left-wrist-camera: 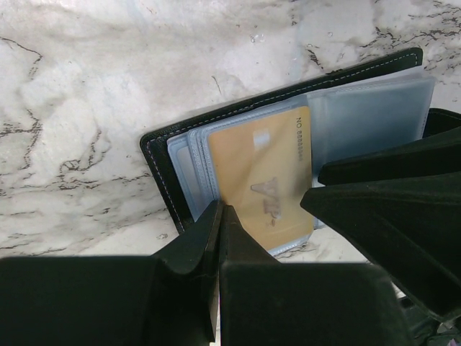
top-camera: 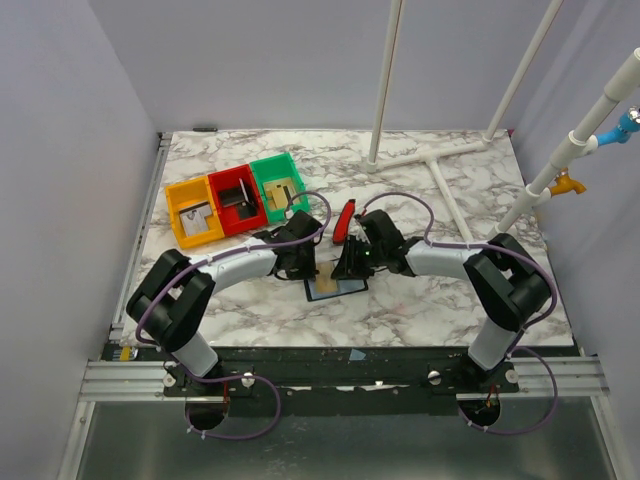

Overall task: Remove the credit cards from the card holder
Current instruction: Remove the credit card from the card holder.

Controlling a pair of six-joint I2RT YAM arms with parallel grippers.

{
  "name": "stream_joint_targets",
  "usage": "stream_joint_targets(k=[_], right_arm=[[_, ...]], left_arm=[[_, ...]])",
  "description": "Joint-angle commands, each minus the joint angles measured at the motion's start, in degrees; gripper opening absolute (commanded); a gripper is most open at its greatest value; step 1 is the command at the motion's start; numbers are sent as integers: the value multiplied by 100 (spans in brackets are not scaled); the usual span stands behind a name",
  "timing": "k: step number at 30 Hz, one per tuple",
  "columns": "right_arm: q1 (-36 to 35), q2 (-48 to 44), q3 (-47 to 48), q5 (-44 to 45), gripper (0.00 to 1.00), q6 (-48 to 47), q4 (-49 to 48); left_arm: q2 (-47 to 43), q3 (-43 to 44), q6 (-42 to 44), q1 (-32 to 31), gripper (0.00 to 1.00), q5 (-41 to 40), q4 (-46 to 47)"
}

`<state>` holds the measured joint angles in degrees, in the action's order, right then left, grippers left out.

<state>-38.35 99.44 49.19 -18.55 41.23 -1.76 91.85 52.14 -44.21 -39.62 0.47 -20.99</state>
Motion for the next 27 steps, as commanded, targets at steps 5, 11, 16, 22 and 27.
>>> stream_joint_targets(k=[5, 11, 16, 22, 27], right_arm=[[318, 111, -417, -633, 33, 309, -664], [454, 331, -669, -1160, 33, 633, -1319], [634, 477, -873, -1447, 33, 878, -1773], [711, 568, -960, -1589, 33, 1007, -1995], [724, 585, -988, -1569, 33, 1043, -2030]], left_arm=[[180, 142, 18, -73, 0, -48, -168], [220, 260, 31, -124, 0, -48, -240], [296, 370, 45, -185, 0, -50, -284], [385, 420, 19, -222, 0, -51, -286], [460, 514, 18, -231, 0, -50, -308]])
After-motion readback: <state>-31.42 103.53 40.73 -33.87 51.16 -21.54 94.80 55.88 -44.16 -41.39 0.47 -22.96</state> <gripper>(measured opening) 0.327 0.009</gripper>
